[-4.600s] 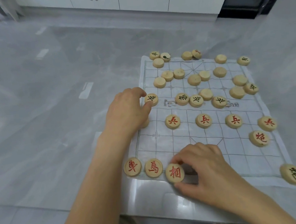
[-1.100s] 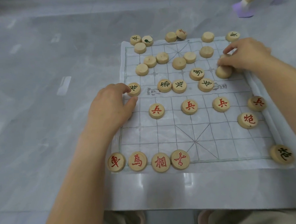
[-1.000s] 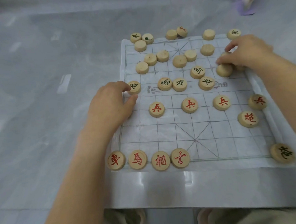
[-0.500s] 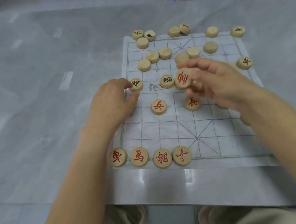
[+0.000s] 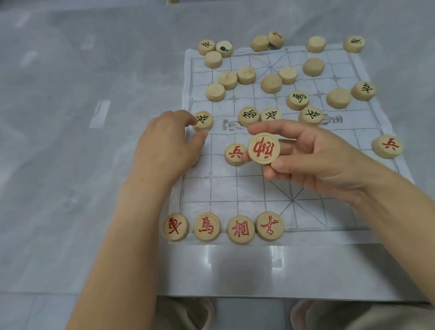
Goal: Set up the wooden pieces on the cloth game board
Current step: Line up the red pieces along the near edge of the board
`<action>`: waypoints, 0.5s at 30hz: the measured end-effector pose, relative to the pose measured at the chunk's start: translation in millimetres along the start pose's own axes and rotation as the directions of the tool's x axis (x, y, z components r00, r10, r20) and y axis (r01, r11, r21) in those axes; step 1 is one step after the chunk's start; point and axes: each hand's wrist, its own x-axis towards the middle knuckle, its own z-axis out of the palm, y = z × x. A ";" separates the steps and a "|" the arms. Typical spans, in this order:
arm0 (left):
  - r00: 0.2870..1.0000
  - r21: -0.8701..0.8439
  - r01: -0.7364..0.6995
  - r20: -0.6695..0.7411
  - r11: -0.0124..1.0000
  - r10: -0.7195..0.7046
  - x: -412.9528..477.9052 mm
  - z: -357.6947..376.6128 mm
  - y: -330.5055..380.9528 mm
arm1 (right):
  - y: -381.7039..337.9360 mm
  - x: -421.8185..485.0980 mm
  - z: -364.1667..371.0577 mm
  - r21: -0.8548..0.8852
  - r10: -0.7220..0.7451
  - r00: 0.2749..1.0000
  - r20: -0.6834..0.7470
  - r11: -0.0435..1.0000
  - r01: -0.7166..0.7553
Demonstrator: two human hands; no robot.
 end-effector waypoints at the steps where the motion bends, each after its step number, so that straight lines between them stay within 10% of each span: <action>1: 1.000 0.001 0.000 0.001 1.000 0.000 -0.1 0.2 0.3 | 0.2 0.0 0.6 -0.008 -0.006 1.000 0.002 1.000 0.006; 9: 1.000 0.004 -0.001 0.007 1.000 0.001 0.7 0.9 0.3 | 9.4 3.2 11.6 -0.348 0.012 0.994 -0.110 0.936 -0.049; 15: 1.000 -0.001 0.007 0.005 1.000 -0.007 0.4 -0.1 1.1 | 28.9 3.0 36.2 -0.924 -0.198 0.968 -0.153 0.377 -0.069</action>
